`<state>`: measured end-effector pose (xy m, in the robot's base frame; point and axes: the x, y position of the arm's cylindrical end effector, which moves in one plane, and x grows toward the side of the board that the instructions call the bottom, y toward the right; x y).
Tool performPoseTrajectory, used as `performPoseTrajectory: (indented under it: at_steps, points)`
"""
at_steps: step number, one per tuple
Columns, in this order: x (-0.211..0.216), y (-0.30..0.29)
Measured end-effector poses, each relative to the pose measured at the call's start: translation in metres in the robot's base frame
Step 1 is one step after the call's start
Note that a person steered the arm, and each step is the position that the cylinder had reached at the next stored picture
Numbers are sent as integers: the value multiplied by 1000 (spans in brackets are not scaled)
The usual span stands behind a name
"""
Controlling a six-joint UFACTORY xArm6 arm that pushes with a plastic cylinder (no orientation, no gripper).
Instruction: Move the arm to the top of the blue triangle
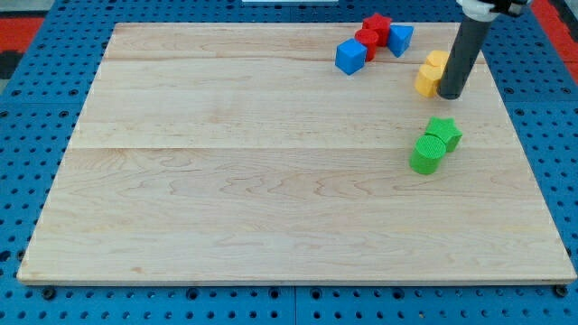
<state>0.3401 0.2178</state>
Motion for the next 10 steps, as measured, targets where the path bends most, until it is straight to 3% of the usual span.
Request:
performPoseTrajectory:
  at_steps: [2, 3, 5, 7, 10]
  points:
    - [-16, 34]
    - [-45, 35]
    - [-60, 5]
    - [-131, 64]
    - [-149, -35]
